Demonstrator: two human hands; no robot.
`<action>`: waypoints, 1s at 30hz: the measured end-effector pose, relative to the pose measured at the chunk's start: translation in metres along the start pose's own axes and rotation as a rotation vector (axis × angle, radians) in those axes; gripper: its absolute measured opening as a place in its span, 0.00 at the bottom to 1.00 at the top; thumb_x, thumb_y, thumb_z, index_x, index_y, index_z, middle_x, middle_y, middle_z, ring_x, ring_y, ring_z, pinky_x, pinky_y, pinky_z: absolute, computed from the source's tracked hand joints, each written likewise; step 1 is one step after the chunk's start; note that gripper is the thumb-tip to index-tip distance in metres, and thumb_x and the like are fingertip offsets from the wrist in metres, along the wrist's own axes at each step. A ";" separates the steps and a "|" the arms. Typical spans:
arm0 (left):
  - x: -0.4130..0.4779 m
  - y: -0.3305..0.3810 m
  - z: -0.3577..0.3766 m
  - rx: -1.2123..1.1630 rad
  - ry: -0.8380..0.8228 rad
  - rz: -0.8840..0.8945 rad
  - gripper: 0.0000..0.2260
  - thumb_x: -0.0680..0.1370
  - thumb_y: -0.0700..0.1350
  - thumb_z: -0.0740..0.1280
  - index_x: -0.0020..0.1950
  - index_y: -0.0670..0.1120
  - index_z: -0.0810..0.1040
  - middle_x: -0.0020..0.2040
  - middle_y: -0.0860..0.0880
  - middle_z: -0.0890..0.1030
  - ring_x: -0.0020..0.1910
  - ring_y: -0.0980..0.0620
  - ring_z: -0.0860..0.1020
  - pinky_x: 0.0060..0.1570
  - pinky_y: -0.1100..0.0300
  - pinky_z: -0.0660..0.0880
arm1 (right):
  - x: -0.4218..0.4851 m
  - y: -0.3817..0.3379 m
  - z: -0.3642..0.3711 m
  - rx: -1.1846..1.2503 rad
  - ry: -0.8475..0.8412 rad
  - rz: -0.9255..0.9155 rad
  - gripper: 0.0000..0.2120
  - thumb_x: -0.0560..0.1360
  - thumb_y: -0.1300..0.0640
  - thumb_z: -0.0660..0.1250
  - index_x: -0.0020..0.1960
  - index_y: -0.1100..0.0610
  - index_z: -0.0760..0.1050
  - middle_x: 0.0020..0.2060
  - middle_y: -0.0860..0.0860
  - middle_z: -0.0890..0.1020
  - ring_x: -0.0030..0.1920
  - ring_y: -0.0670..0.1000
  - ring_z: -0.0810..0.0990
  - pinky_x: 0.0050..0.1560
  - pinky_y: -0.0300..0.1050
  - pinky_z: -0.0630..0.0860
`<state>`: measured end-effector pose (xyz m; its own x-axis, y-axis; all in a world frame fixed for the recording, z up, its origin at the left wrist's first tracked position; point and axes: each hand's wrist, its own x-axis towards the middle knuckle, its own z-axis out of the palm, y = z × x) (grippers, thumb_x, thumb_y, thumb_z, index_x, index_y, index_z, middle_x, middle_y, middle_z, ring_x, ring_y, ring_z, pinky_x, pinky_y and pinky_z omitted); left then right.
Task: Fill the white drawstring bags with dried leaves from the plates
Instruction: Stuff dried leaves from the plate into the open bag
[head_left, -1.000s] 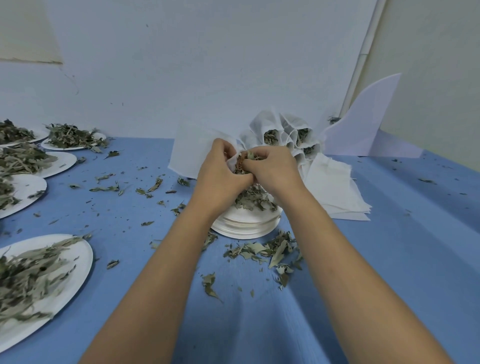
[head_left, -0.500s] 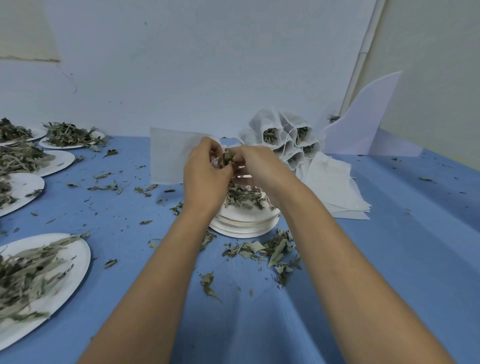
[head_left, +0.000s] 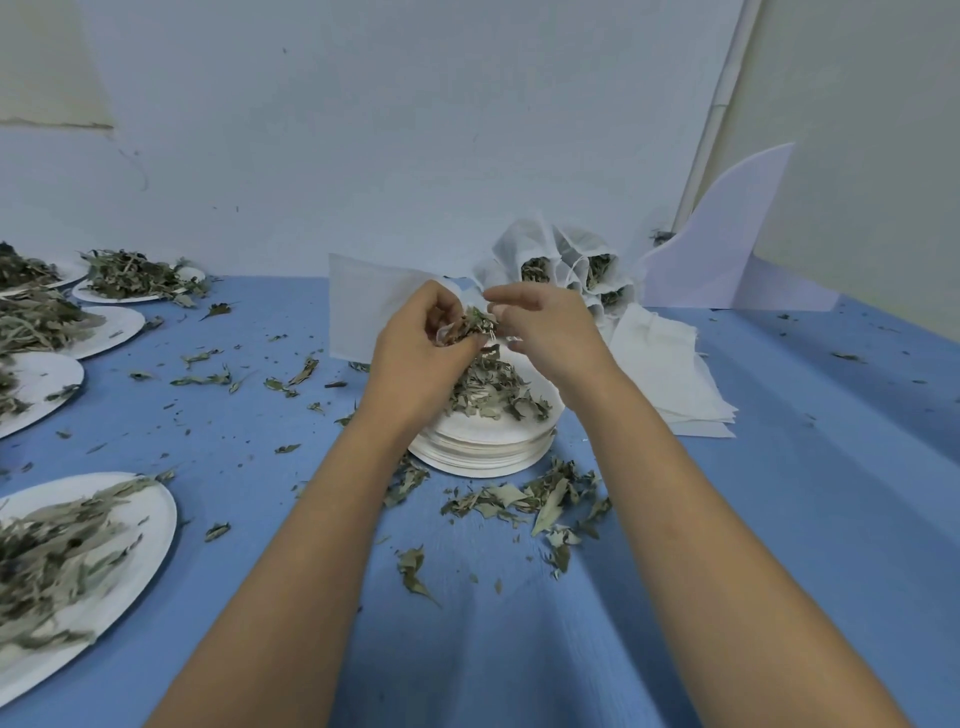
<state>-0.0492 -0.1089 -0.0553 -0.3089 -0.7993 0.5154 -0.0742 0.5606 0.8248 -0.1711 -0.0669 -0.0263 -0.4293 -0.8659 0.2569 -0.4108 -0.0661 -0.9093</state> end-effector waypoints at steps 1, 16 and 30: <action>0.000 0.001 0.000 -0.004 -0.027 0.006 0.14 0.73 0.38 0.72 0.39 0.50 0.68 0.34 0.54 0.68 0.30 0.62 0.66 0.33 0.73 0.65 | -0.001 0.002 -0.001 0.001 -0.032 -0.036 0.11 0.77 0.64 0.63 0.57 0.56 0.79 0.52 0.50 0.82 0.51 0.46 0.80 0.57 0.41 0.76; 0.005 -0.006 0.006 0.120 0.122 -0.051 0.12 0.72 0.33 0.67 0.40 0.48 0.69 0.33 0.53 0.69 0.27 0.63 0.66 0.27 0.72 0.64 | -0.001 0.014 0.010 -0.377 0.143 -0.243 0.09 0.75 0.62 0.64 0.53 0.58 0.81 0.43 0.48 0.82 0.45 0.47 0.78 0.44 0.37 0.71; 0.024 0.000 0.013 0.150 0.140 -0.172 0.08 0.71 0.40 0.71 0.46 0.45 0.73 0.39 0.53 0.74 0.36 0.58 0.72 0.35 0.68 0.69 | 0.000 0.014 0.009 -0.230 0.246 -0.106 0.08 0.74 0.62 0.66 0.50 0.59 0.82 0.40 0.51 0.83 0.43 0.47 0.79 0.44 0.38 0.74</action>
<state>-0.0688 -0.1253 -0.0458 -0.1468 -0.9017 0.4067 -0.2571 0.4317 0.8646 -0.1693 -0.0722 -0.0427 -0.5439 -0.7128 0.4429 -0.6221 -0.0117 -0.7829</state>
